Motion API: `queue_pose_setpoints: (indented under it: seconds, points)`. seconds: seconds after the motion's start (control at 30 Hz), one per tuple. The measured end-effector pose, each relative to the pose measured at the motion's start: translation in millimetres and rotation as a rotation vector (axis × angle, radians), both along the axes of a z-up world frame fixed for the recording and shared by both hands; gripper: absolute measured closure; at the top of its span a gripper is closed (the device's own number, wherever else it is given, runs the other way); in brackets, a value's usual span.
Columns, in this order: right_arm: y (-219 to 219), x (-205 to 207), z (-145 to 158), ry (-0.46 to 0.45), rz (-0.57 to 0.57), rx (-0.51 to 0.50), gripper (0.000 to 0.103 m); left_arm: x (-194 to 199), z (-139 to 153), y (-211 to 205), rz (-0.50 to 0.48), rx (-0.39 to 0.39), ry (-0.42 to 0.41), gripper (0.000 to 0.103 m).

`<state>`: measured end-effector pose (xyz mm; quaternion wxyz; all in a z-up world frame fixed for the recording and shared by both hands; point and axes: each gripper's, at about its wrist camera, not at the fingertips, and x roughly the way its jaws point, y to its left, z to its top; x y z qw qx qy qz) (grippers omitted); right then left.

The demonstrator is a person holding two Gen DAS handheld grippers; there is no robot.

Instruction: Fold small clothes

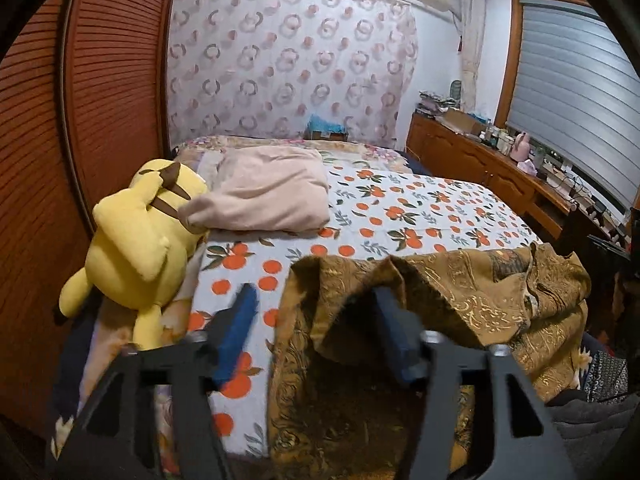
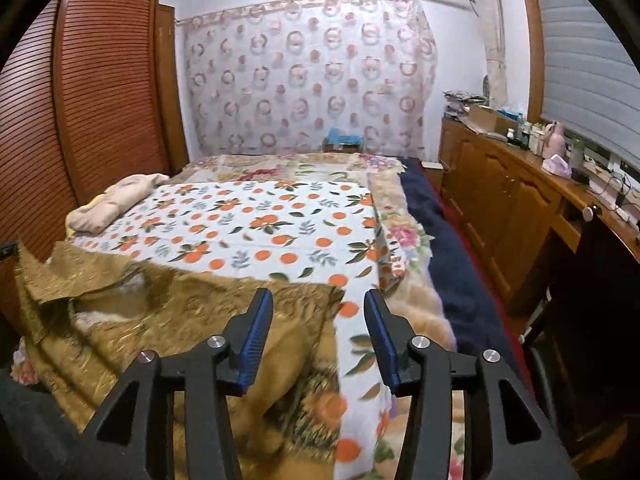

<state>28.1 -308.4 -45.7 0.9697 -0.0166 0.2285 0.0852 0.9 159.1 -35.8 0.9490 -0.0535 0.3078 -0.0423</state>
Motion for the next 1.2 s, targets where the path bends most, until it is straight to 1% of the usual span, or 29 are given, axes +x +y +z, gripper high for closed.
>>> queue_pose_setpoints:
  seconds: [0.03,0.17,0.23,0.27,0.37,0.47,0.6,0.67,0.8,0.9,0.97,1.03,1.07,1.13,1.2]
  points:
    - [0,8,-1,0.012,0.003,0.008,0.047,2,0,1,0.001,0.002,-0.002,0.026]
    - [4,31,-11,0.05,0.025,0.055,0.043,13,1,3,0.006,0.009,0.002,0.023]
    - [9,44,-14,0.076,0.039,0.065,0.043,18,1,5,0.013,0.012,0.004,0.023]
    - [3,45,-16,0.091,0.047,0.066,0.043,22,1,7,0.018,0.017,0.006,0.023]
    - [5,67,-21,0.153,0.066,0.048,0.043,36,-2,9,0.028,0.036,0.03,0.023]
    - [4,81,-28,0.2,0.067,0.024,0.043,53,-4,15,0.03,0.044,0.045,0.023]
    - [2,101,-40,0.266,0.063,0.033,0.043,81,-6,20,0.019,0.062,0.086,0.023]
    - [3,103,-44,0.279,0.066,0.033,0.042,91,-9,23,0.01,0.057,0.103,0.023]
    - [1,102,-43,0.267,0.067,0.038,0.042,112,-20,23,-0.045,0.009,0.168,0.023]
    - [2,103,-46,0.256,0.063,0.033,0.042,121,-30,16,-0.075,0.003,0.212,0.023]
    - [5,104,-48,0.252,0.057,0.019,0.042,126,-40,10,-0.091,0.004,0.254,0.028]
    - [7,104,-49,0.248,0.051,0.006,0.042,129,-50,7,-0.094,-0.002,0.289,0.04]
    - [9,104,-50,0.247,0.048,-0.001,0.042,130,-54,6,-0.1,-0.009,0.302,0.042]
    - [10,104,-51,0.244,0.046,-0.007,0.042,129,-59,5,-0.104,-0.01,0.316,0.049]
    - [9,104,-51,0.242,0.048,0.001,0.042,128,-63,4,-0.109,-0.013,0.329,0.053]
